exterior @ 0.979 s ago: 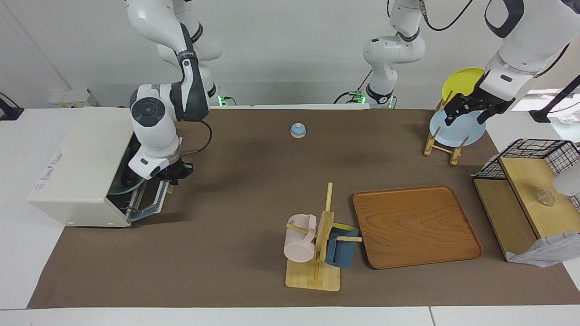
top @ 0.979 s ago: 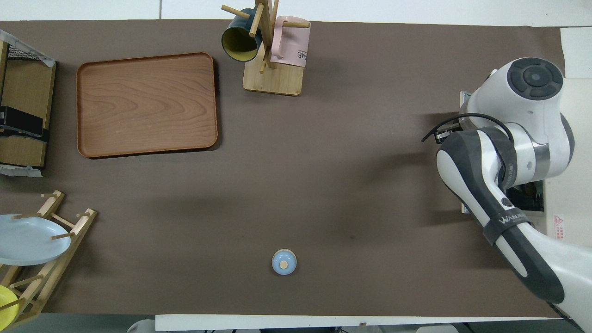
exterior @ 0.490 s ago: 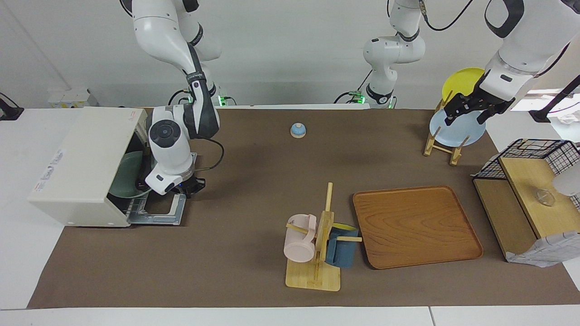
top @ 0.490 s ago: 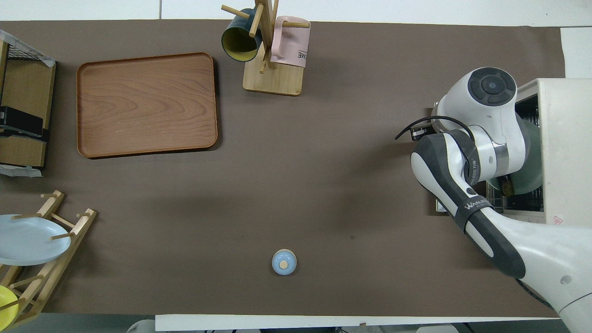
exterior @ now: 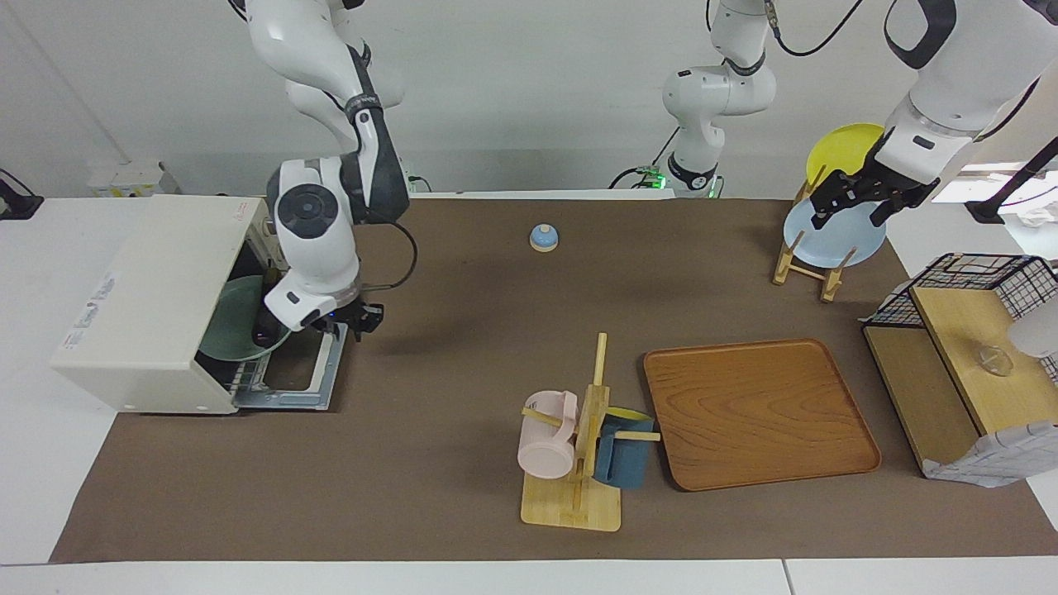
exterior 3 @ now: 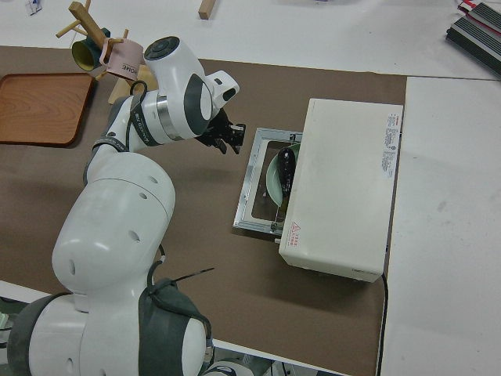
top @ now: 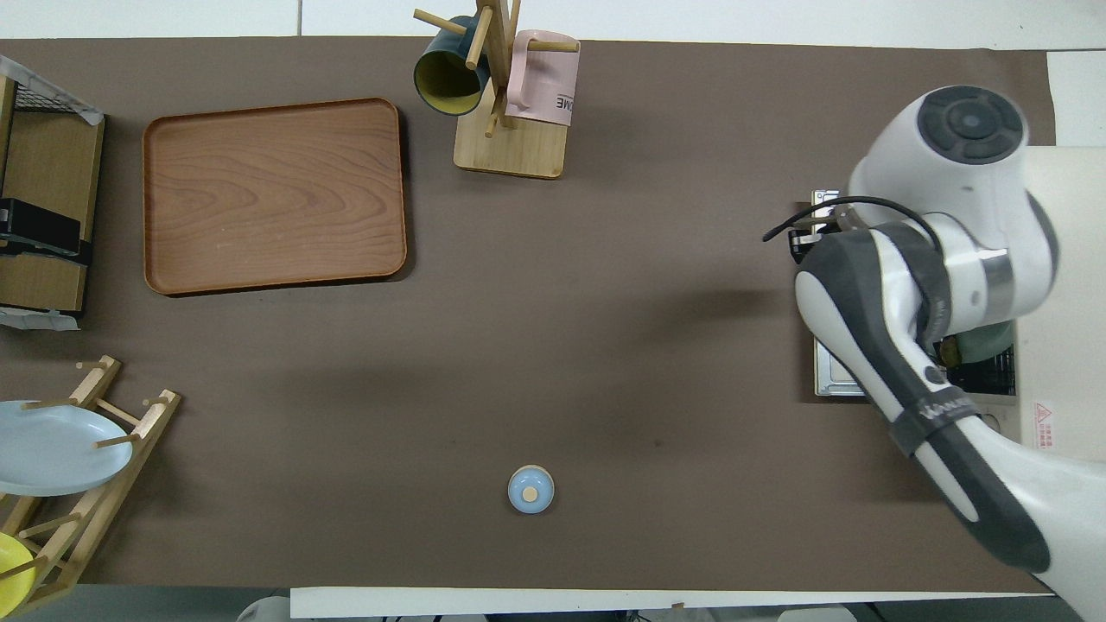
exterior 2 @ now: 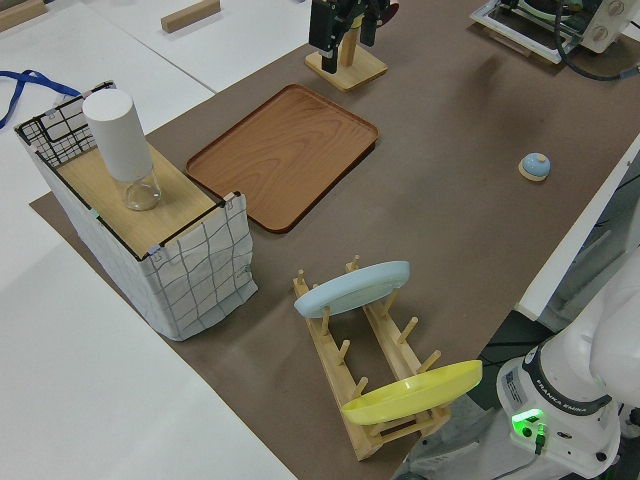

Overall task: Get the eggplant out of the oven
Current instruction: 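Reach into the oven and grasp the pale green plate with the right gripper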

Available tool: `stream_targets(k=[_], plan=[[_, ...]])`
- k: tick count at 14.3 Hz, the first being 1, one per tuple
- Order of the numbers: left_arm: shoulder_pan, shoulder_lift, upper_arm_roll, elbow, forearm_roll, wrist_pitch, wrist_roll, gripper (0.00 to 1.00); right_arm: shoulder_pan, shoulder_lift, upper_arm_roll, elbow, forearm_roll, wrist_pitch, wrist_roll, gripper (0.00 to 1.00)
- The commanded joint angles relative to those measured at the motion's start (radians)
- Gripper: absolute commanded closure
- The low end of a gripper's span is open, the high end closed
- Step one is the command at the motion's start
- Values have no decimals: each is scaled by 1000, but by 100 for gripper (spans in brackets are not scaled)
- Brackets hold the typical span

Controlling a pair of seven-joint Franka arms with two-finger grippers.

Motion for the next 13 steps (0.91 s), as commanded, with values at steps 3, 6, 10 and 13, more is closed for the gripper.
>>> stream_targets(k=[3,6,10,13], plan=[[-1,-4,3,-1,3,-12,-3,0,-92,-51,5,-125,2,67,-76,51],[-4,-4,1,0,3,-10,-5,0,-124,-60,5,-160,-2,95,-134,52],[-2,-3,3,-1,3,-9,-5,0,-123,-79,5,-215,-31,155,-145,83],[-1,-4,3,-1,3,-19,-5,0,-33,-68,11,-170,-126,111,-135,100]])
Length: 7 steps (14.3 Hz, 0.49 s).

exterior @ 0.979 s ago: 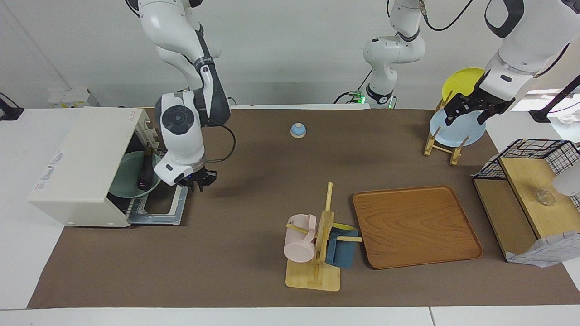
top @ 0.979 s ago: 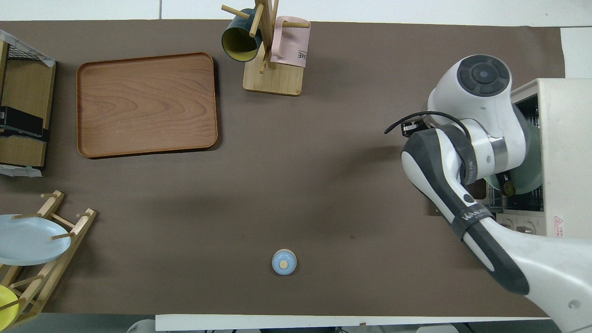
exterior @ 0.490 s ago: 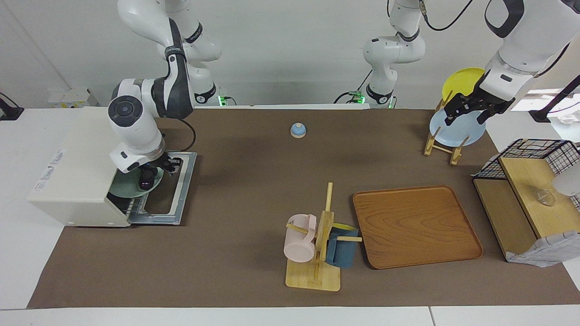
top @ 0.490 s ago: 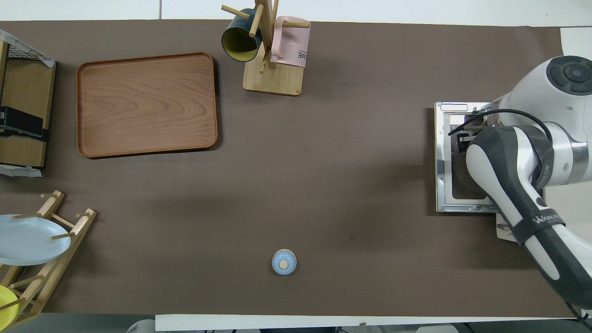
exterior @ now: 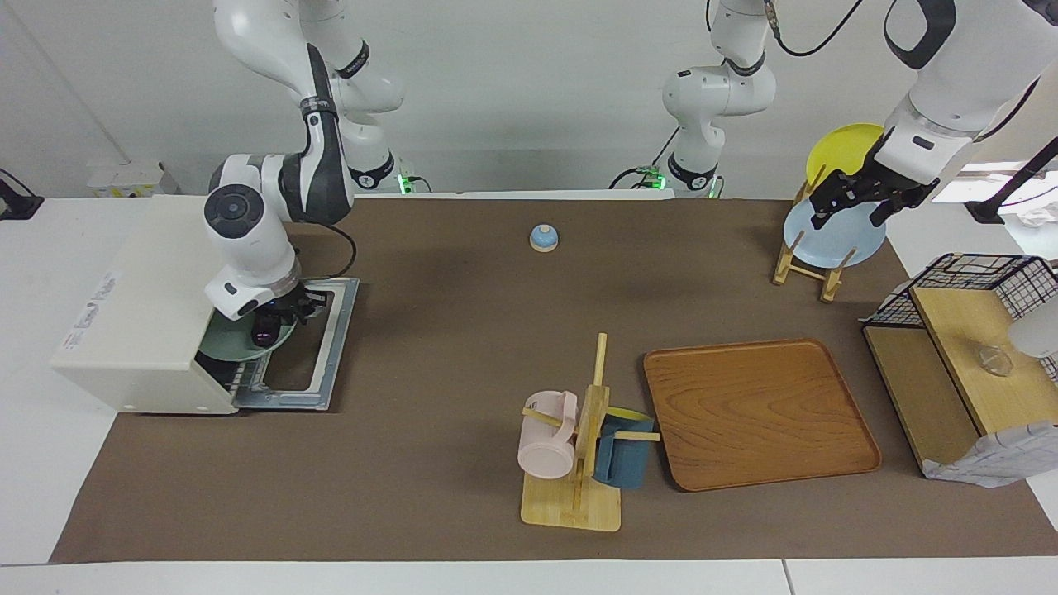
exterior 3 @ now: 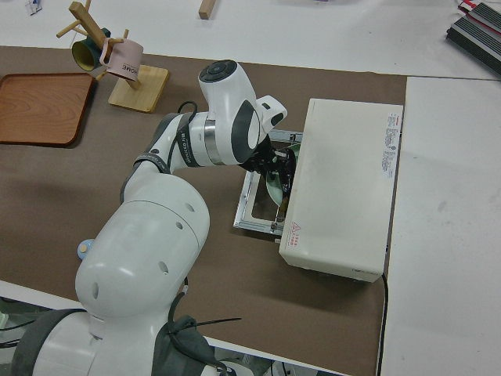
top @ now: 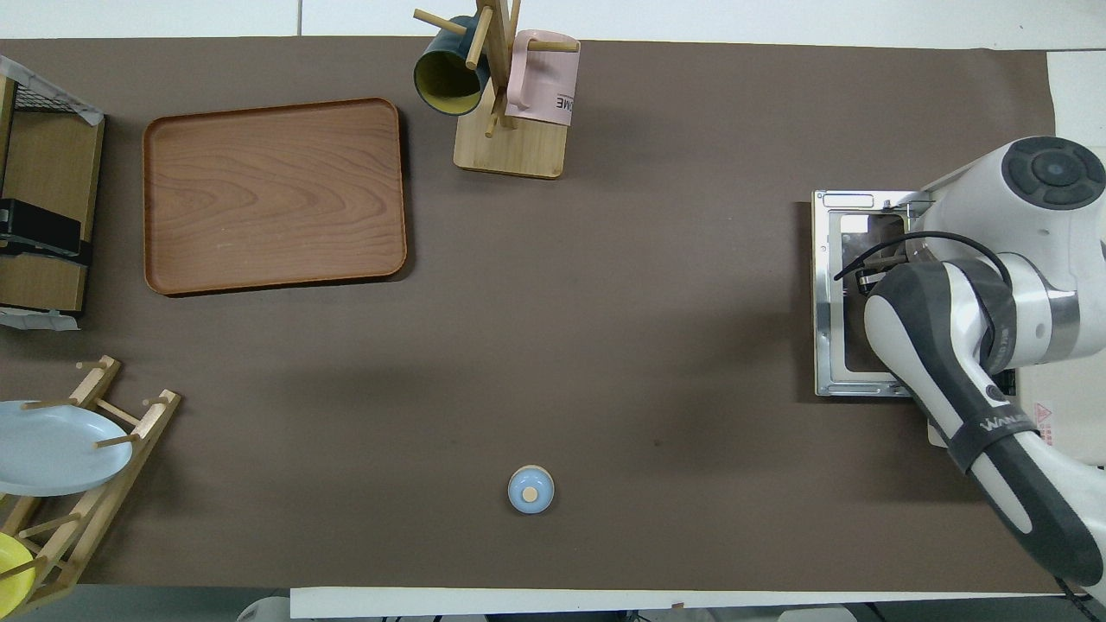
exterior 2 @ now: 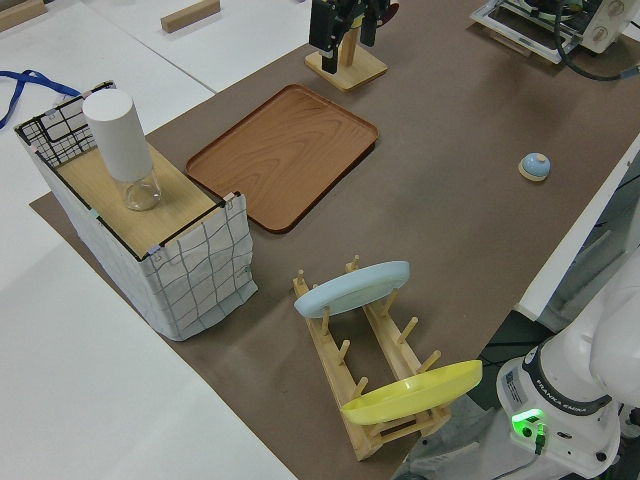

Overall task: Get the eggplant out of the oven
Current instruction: 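Pull the plate out with the right gripper and set it mid-table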

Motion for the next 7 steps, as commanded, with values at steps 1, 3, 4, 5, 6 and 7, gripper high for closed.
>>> stream_targets(k=[1,3,4,5,6,7], plan=[[-1,-6,3,-4,3,-23,-3,0,91,-7,11,46,-41,-51,38,100],[3,-7,6,-11,3,-30,-3,0,246,71,15,190,-35,-170,229,100],[9,-9,6,-15,8,-31,1,0,335,123,15,291,-32,-242,354,100],[16,-11,6,-20,8,-31,1,0,410,196,15,406,-5,-302,443,100],[16,-14,6,-23,8,-33,1,0,485,293,15,553,53,-354,532,100],[32,-15,8,-24,10,-31,1,0,536,376,13,665,92,-387,610,100]])
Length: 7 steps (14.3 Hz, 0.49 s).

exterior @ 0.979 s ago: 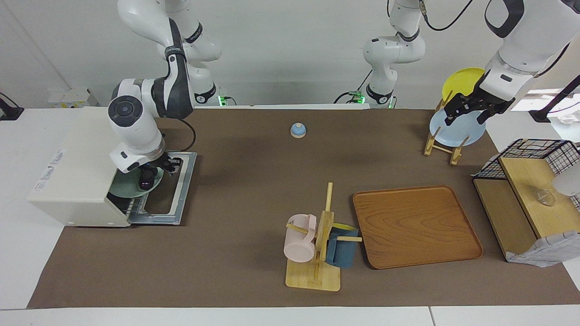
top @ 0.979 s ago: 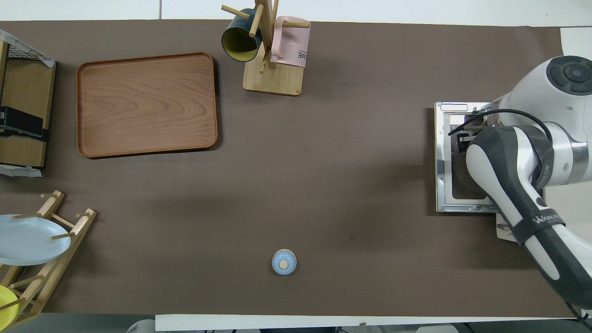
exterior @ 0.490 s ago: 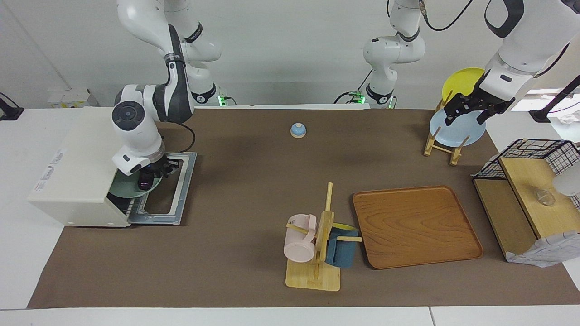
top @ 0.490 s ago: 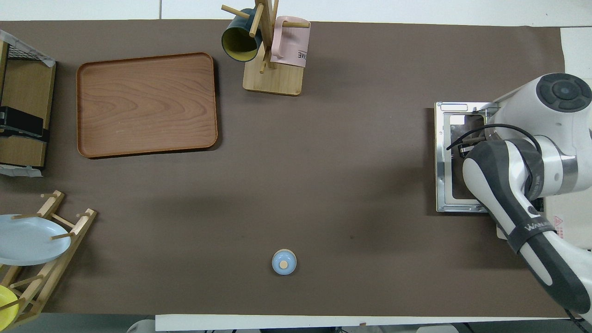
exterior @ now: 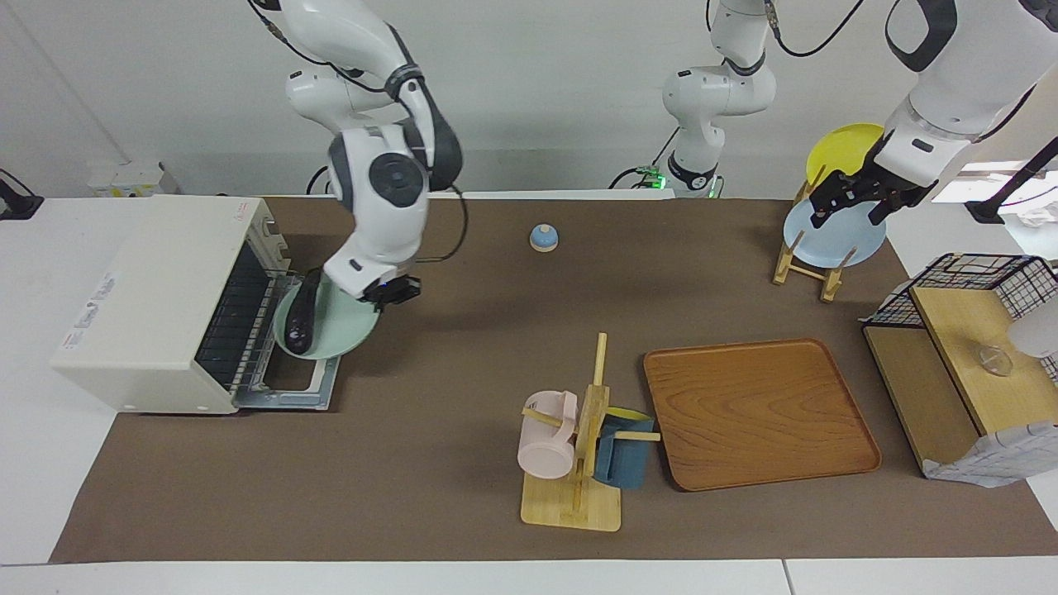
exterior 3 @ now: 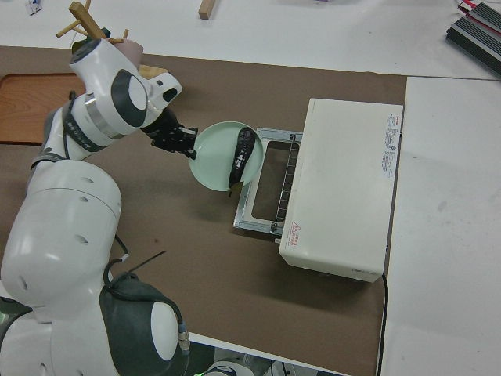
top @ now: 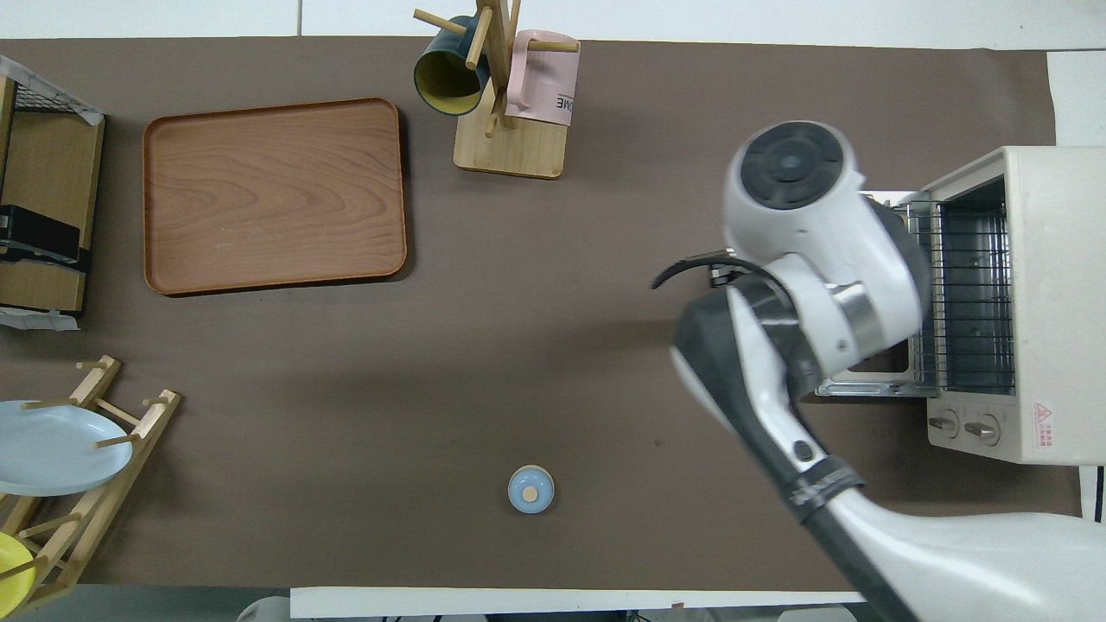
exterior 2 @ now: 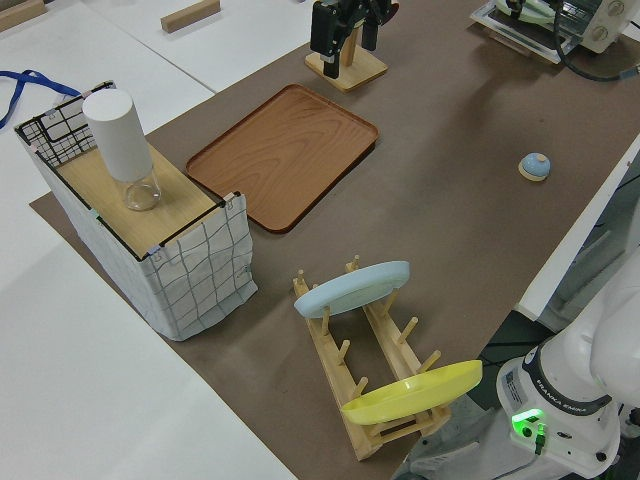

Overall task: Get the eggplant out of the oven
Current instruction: 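Pull the plate out with the right gripper and set it mid-table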

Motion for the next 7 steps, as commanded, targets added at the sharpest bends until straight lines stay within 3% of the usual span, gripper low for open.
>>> stream_targets(k=[1,3,4,5,7], plan=[[38,-15,4,-18,7,-11,1,0,131,312,-4,394,82,-115,202,100],[77,-26,4,-45,7,-3,1,0,209,482,15,590,133,-67,348,100],[91,-40,4,-71,8,9,3,0,252,538,19,638,138,-18,425,100],[113,-47,4,-88,8,30,3,0,268,558,21,640,141,45,463,98],[121,-81,1,-163,8,81,0,0,259,558,41,649,144,37,464,85]])
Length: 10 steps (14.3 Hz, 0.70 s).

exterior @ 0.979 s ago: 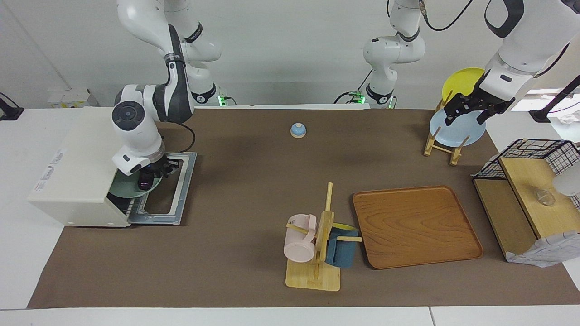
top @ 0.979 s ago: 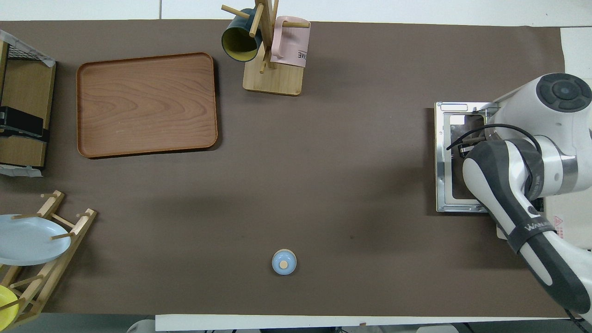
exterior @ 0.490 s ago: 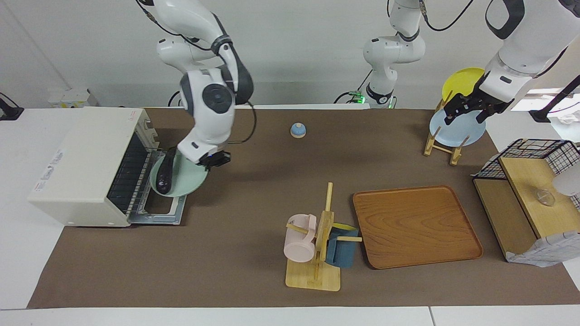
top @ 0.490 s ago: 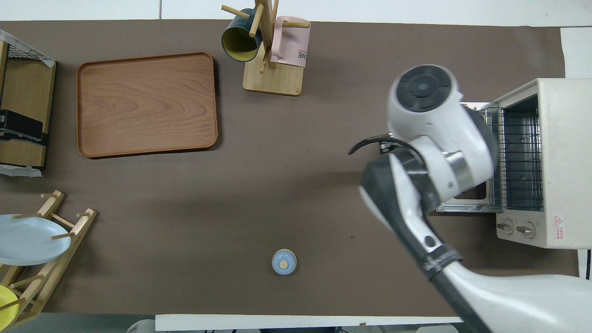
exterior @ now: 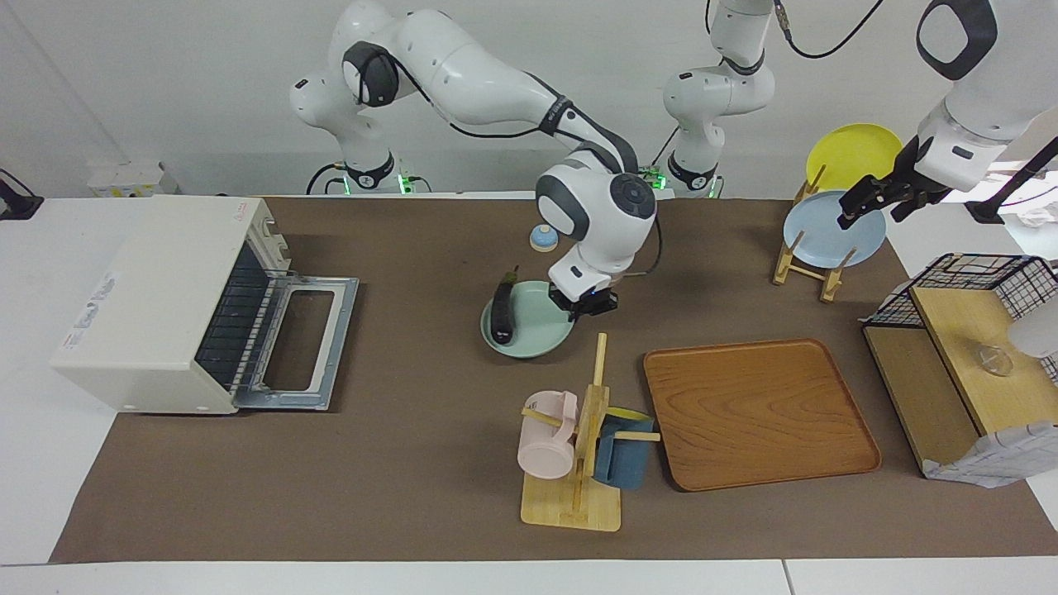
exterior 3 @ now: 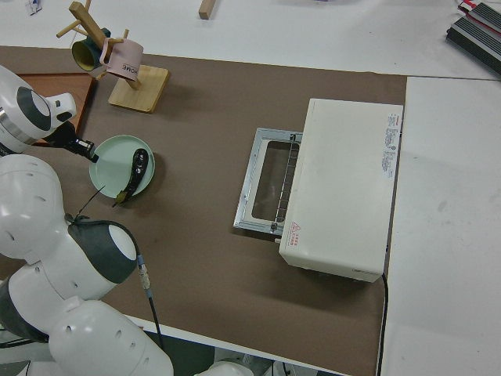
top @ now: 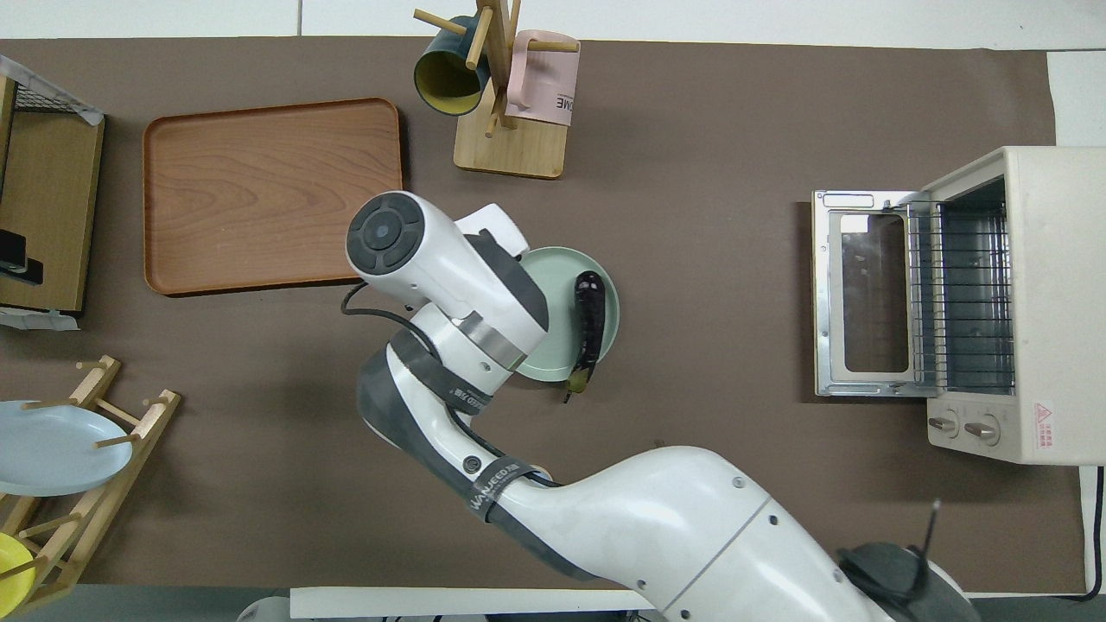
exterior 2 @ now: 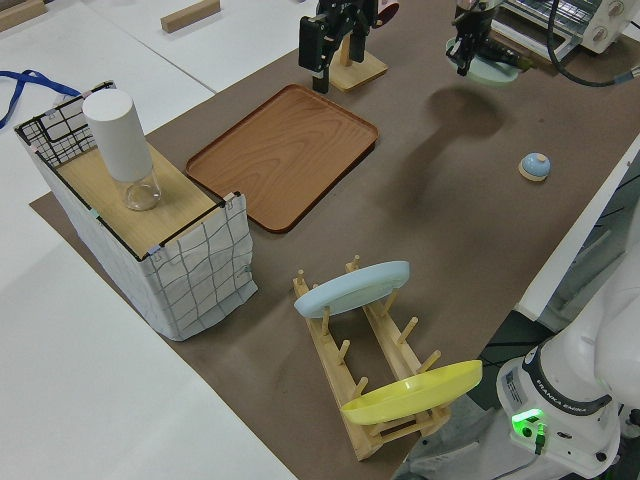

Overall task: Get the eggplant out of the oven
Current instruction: 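Pull the plate out with the right gripper and set it mid-table, then move the right gripper to the oven door while the left gripper reaches the eggplant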

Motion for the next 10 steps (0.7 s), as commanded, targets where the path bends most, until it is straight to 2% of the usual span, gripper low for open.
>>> stream_targets(k=[1,2,3,4,5,6,7,8,9,10], plan=[[-7,-98,-11,-173,8,112,-6,0,-34,8,24,81,24,-55,5,67],[-43,-137,-14,-267,6,228,-9,0,-51,-27,22,81,22,-81,0,53],[-95,-158,-15,-347,5,314,-15,0,-74,-85,18,75,11,-97,-23,49],[-152,-152,-16,-394,0,374,-57,0,-108,-138,13,51,8,-115,-82,48],[-229,-130,-16,-428,-1,446,-136,0,-176,-199,13,-16,8,-150,-168,50],[-316,-85,-16,-457,-3,536,-220,0,-254,-286,15,-125,8,-172,-292,59],[-408,-26,-16,-464,-3,625,-315,0,-340,-378,15,-284,8,-145,-423,70],[-491,52,-15,-456,-3,716,-404,0,-414,-452,15,-437,8,-59,-531,85],[-558,118,-15,-452,-3,805,-473,0,-463,-484,13,-556,8,22,-582,97],[-611,170,-15,-452,-3,889,-526,0,-526,-520,13,-677,5,128,-604,100]])
